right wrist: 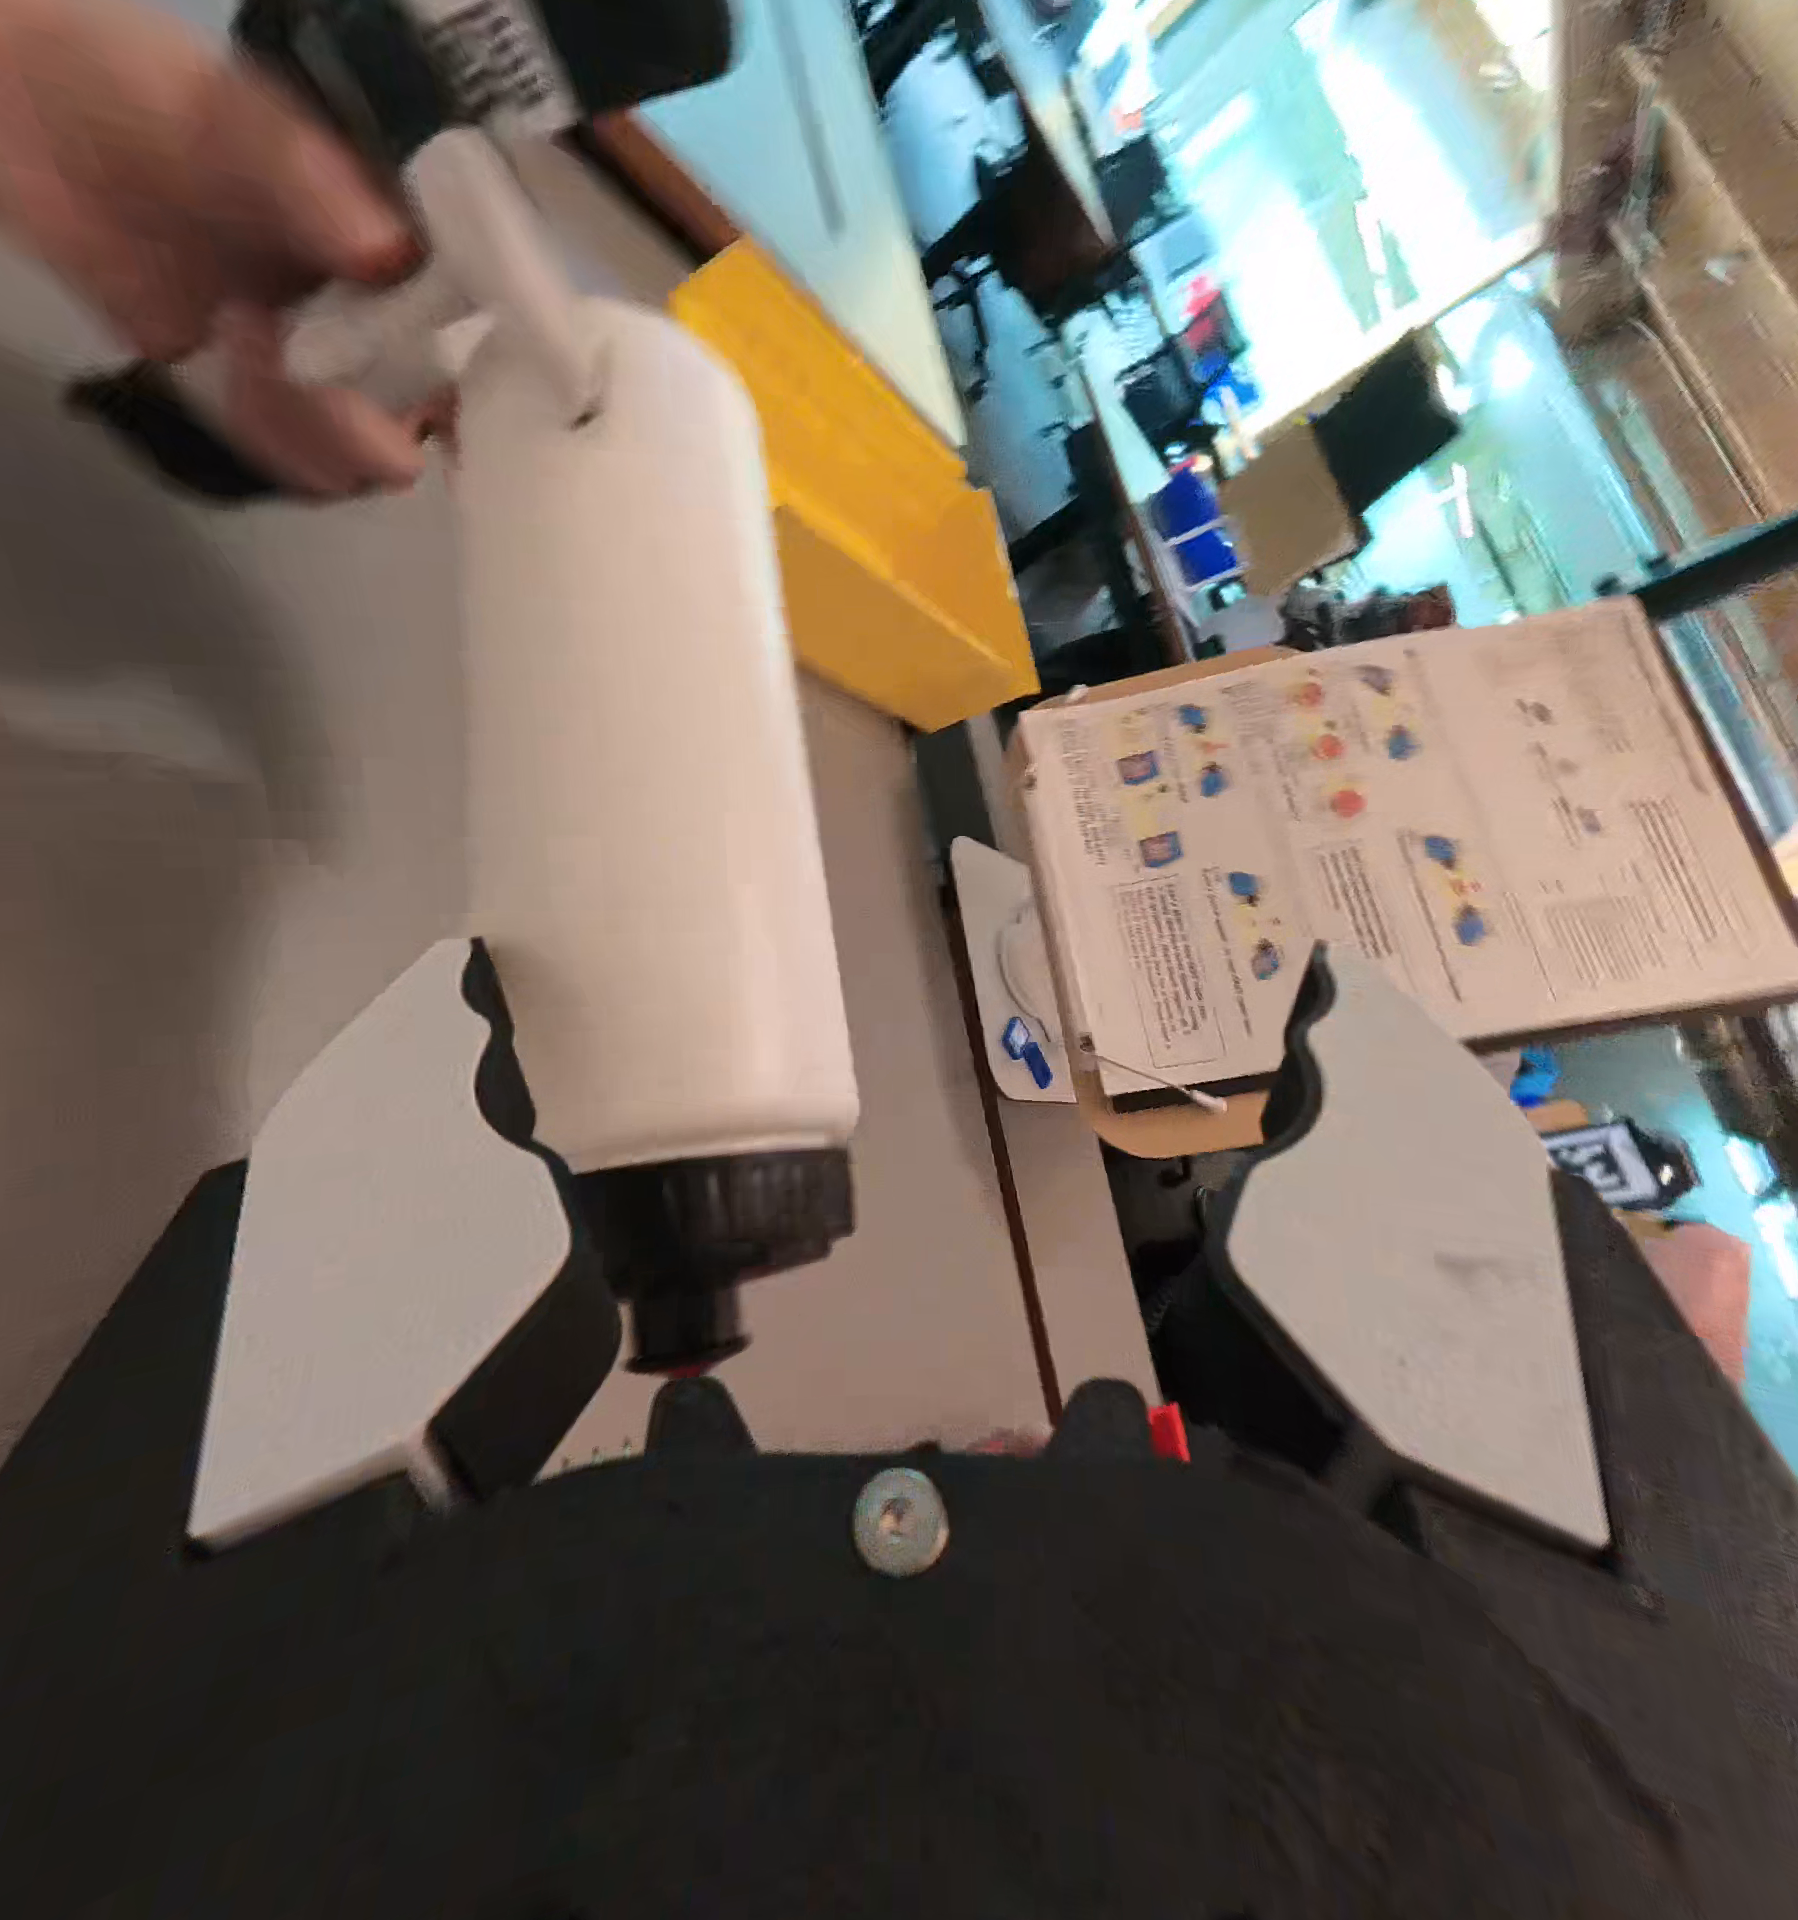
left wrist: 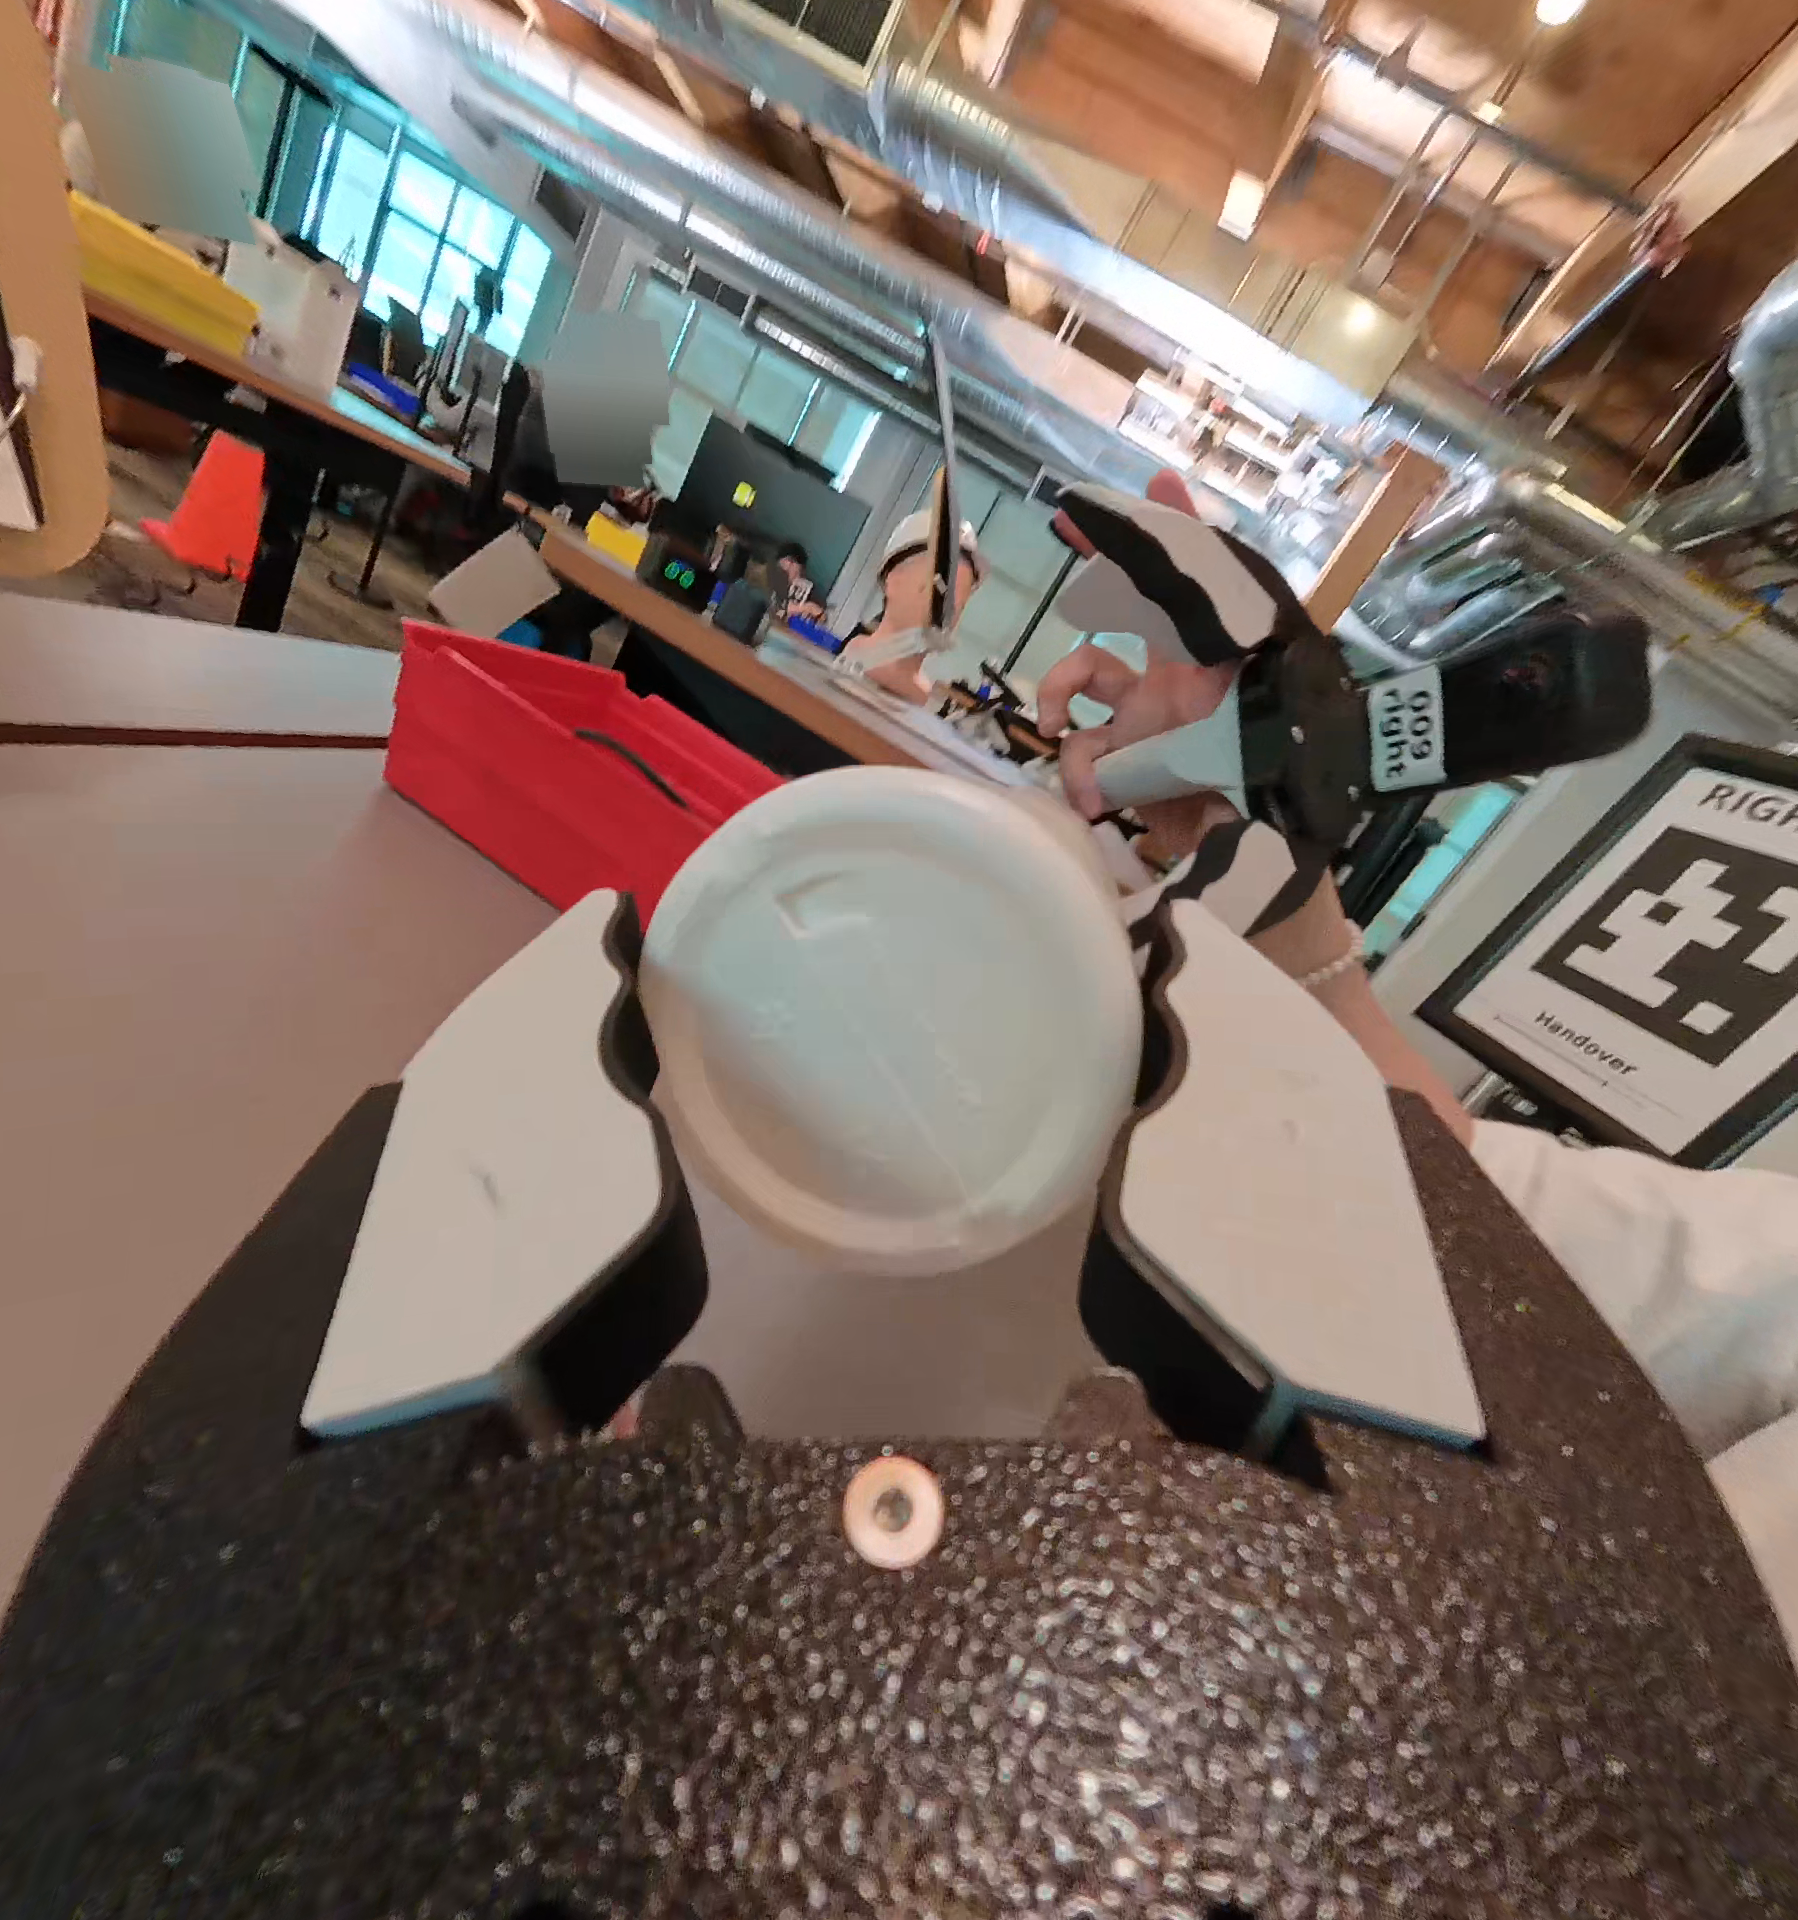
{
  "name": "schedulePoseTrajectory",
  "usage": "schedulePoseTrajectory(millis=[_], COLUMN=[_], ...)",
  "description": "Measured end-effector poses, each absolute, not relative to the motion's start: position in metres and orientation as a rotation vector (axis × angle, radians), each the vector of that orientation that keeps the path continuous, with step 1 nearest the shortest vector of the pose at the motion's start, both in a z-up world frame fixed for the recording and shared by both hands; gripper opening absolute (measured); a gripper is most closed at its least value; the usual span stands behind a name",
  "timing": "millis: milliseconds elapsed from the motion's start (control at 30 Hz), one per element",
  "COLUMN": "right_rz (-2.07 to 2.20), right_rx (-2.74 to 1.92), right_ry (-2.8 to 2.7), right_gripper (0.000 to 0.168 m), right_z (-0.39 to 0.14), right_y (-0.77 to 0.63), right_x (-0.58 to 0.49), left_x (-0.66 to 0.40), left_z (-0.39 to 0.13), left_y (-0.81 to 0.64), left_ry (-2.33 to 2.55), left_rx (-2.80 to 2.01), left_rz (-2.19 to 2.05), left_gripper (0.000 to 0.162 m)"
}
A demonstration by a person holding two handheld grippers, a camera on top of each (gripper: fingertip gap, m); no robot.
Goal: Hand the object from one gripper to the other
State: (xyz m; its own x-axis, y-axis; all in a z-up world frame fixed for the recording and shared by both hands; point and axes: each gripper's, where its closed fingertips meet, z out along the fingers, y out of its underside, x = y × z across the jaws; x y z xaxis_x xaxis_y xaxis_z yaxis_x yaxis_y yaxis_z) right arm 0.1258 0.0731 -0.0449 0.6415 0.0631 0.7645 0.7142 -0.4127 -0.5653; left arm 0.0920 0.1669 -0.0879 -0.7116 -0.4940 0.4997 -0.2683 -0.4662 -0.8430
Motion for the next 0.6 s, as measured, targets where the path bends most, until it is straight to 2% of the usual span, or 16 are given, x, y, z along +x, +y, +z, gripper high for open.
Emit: schedulePoseTrajectory(millis=[200,367,533,600], right_rz=[-0.792,-0.766,-0.665,-0.546], right_rx=[-1.988,-2.055,-1.991,-1.947], right_ry=[-0.719,-0.636,-0.394,-0.284], right_gripper=[0.139,0.135,0.117,0.119], right_z=[-0.101,-0.141,-0.139,-0.136], right_y=[0.089,0.106,0.118,0.123], right_x=[0.113,0.112,0.118,0.109], left_x=[0.098,0.102,0.111,0.118], left_z=[-0.098,-0.092,-0.061,-0.047], left_y=[0.169,0.166,0.166,0.169], left_ry=[1.585,1.685,1.763,1.769], left_rx=[-1.187,-1.148,-1.078,-1.068], left_rz=[-2.2,-1.914,-1.654,-1.573], left_gripper=[0.09,0.091,0.09,0.09])
